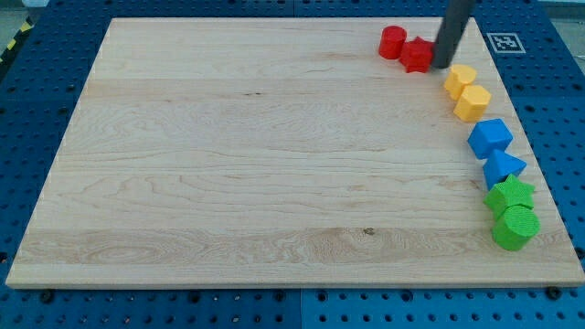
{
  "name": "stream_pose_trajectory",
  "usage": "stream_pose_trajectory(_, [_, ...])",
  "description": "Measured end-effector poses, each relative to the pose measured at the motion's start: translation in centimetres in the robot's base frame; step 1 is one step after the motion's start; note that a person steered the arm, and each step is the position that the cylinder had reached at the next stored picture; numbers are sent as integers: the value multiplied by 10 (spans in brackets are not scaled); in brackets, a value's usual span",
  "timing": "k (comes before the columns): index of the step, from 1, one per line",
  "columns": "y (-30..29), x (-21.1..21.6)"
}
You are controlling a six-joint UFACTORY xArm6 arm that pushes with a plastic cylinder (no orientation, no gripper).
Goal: Slide yellow heart closer to red star
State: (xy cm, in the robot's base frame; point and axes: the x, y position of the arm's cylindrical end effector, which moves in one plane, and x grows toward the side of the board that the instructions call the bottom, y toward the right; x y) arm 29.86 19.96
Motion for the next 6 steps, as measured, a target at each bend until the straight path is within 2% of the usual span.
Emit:
stream_pose_trajectory(1, [-1,1])
stream_pose_trajectory(2, [61,24])
stream_pose_trajectory(3, [92,43])
stream_pose_trajectory(4, [79,60])
stream_pose_trajectory(6, [-31,60])
